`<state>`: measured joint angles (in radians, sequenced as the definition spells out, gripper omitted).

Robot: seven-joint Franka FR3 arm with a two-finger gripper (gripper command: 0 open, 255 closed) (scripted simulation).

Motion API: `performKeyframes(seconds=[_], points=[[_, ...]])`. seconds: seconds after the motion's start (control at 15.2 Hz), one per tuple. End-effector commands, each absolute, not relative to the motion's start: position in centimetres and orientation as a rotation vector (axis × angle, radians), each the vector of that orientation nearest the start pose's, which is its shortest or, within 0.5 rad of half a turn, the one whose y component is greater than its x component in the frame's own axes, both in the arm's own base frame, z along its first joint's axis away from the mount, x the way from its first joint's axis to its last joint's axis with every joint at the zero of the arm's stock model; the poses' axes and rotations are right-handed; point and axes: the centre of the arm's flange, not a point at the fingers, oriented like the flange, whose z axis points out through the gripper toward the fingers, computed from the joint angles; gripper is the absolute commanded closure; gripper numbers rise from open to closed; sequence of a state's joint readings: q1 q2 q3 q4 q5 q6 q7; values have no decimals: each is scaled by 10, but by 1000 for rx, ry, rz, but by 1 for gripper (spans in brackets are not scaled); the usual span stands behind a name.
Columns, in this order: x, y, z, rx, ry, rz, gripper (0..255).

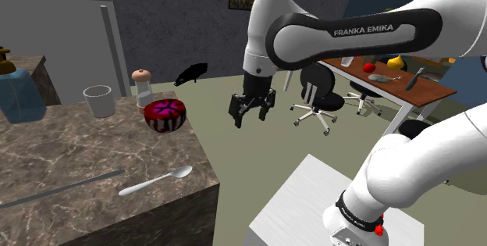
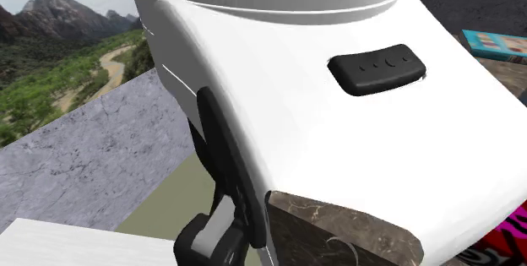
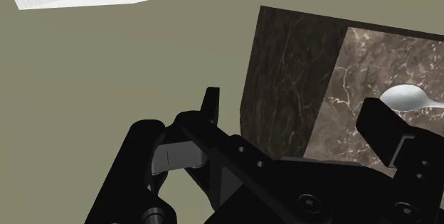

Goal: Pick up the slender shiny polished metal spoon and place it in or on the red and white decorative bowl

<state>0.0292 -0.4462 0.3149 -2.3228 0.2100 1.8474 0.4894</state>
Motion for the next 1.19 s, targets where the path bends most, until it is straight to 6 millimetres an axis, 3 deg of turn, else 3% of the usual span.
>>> performKeyframes(seconds=[0.0,0.99,1.12], points=[[396,188,485,-3066,396,117,0],[476,333,377,-3016,569,220,0],[480,341,366,-3013,578,225,0]])
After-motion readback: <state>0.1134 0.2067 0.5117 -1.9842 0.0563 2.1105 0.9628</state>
